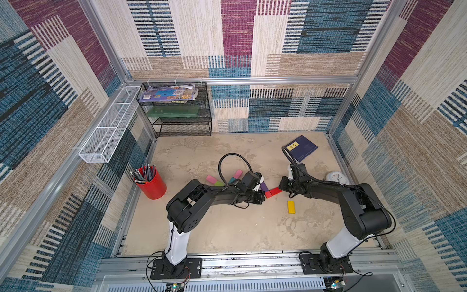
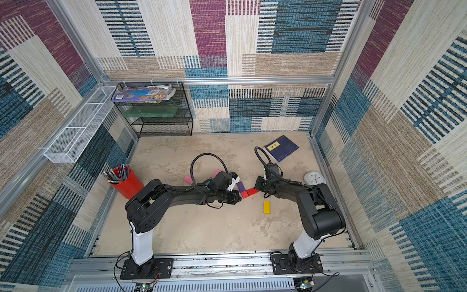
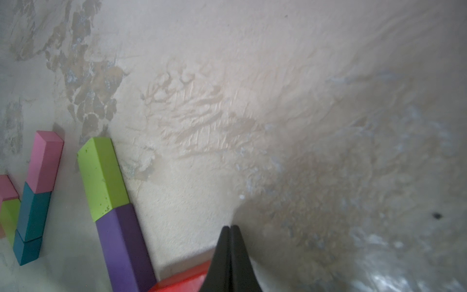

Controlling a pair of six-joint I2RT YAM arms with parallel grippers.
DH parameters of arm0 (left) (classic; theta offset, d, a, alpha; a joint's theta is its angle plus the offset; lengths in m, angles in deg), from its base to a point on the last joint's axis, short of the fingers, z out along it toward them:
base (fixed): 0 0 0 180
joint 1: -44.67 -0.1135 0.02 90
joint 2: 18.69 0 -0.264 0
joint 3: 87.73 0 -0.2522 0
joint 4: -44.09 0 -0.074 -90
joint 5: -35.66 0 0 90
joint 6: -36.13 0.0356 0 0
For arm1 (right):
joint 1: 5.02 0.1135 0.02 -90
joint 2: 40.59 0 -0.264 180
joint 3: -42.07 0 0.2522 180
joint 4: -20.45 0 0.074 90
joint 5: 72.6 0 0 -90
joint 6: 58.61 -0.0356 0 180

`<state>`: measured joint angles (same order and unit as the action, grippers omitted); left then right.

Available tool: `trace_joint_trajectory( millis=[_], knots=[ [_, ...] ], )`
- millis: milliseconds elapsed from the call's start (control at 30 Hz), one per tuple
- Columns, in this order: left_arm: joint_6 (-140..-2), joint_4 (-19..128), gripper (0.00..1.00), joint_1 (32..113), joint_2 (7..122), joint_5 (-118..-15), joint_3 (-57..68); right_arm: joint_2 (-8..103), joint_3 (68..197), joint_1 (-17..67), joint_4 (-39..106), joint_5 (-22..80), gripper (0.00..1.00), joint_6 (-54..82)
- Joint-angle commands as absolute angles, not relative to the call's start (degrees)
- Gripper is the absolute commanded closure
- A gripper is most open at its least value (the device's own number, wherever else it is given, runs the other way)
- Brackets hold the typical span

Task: Assemble the letter v with building blocks
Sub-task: Adjust the building block at the center of the board.

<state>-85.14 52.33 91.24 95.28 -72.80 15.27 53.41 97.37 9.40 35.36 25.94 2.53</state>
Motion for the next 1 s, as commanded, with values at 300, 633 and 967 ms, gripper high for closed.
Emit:
trace_joint_trajectory(
  millis=[300, 633, 967],
  knots=[
    [-83.64, 58.99, 1.0, 91.23, 95.91, -70.25, 16.02, 52.4, 95.33, 10.43, 36.71, 27.77, 0.94, 0.45],
    [-83.59, 59.06, 1.0, 91.21, 95.92, -70.25, 15.94, 51.43, 95.86, 10.28, 39.27, 25.1, 0.93, 0.63],
    [-83.47, 60.2, 1.0, 91.02, 96.36, -69.04, 14.71, 40.64, 94.04, 9.92, 45.1, 22.8, 0.91, 0.36]
  ],
)
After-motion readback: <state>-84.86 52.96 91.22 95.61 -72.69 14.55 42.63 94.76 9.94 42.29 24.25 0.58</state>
